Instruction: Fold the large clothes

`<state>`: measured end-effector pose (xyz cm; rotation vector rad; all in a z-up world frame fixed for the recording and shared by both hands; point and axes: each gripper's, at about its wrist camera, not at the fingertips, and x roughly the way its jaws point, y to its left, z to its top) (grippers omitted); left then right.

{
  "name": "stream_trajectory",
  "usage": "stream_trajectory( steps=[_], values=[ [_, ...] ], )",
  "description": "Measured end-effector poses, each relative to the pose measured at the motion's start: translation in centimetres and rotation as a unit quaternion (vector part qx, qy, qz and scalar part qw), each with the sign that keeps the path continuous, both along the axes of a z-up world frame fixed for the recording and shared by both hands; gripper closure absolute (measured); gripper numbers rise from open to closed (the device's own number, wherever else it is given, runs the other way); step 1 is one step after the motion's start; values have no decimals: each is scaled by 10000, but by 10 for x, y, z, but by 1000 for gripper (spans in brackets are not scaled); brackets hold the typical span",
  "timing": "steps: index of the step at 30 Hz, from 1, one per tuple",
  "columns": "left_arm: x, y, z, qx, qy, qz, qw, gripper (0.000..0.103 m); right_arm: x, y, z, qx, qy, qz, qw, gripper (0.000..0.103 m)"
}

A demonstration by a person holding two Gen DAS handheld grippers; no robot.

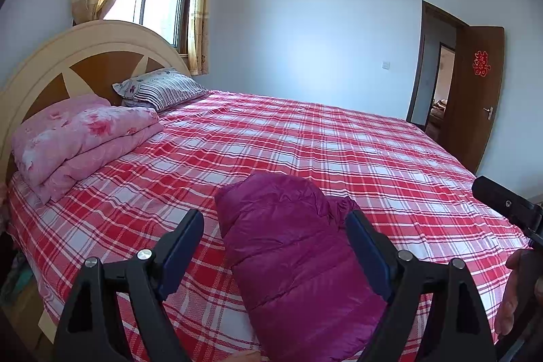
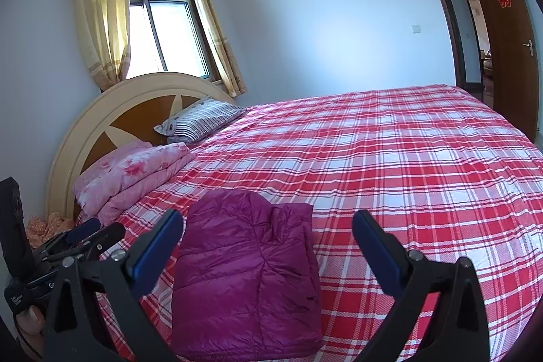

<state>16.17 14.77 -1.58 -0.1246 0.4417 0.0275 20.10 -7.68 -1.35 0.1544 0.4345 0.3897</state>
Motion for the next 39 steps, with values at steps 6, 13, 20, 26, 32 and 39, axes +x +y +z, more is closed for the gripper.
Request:
stream_trajectory(
  steps=[6, 13, 20, 26, 32, 39],
  values=[
    [1, 0, -1, -4, 20, 23, 10000, 17, 0, -1, 0, 19, -21, -13, 10000, 1],
    [-1, -3, 2, 83, -64, -11, 9999, 6, -2, -4, 1, 39, -74, -13, 10000, 1],
    [-5, -5, 7, 219, -211, 65, 9995, 3, -3, -4, 2, 48, -96, -15, 9999, 0],
    [-4, -2, 6, 219, -194, 164, 9994, 3, -4, -4, 2, 42, -75, -4, 10000, 0],
    [-2, 2, 4, 201, -162, 230, 9994, 2, -4, -3, 1, 36, -67, 1, 10000, 0],
    [-3, 7, -1, 32, -208, 197, 9996, 2, -2, -1, -2, -13, -6, 38, 10000, 0]
  ],
)
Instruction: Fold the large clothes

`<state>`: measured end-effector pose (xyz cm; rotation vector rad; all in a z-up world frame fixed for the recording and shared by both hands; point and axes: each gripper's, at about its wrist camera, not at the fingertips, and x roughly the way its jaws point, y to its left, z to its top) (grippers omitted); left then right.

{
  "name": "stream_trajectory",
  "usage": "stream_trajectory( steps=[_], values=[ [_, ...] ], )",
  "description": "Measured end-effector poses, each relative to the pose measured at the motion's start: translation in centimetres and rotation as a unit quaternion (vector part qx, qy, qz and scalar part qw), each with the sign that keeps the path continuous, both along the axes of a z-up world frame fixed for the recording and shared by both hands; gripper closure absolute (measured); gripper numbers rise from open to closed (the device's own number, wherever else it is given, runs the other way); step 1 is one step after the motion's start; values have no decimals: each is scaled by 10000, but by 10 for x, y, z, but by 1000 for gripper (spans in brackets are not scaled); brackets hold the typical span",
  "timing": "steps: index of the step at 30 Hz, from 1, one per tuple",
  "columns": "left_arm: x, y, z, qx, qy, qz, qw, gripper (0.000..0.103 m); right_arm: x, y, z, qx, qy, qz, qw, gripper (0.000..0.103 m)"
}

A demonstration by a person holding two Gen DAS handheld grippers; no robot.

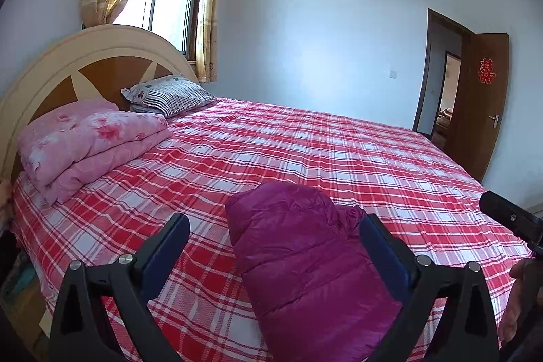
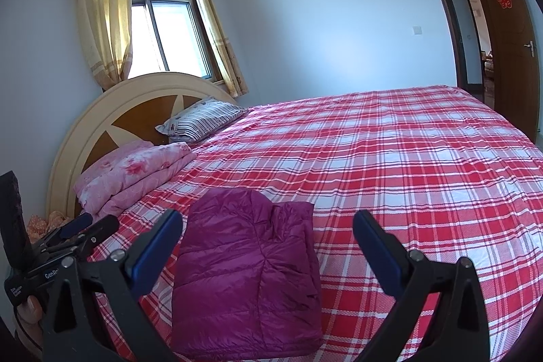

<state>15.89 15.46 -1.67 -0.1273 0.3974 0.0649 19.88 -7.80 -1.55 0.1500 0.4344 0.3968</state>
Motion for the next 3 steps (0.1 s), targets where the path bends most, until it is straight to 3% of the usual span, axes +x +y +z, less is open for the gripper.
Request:
stream_trajectory(
  steps=[3],
  values=[
    [-1, -1, 1, 26, -84, -55, 9999, 2, 1, 0, -1, -18, 21, 1, 10000, 0]
  ],
)
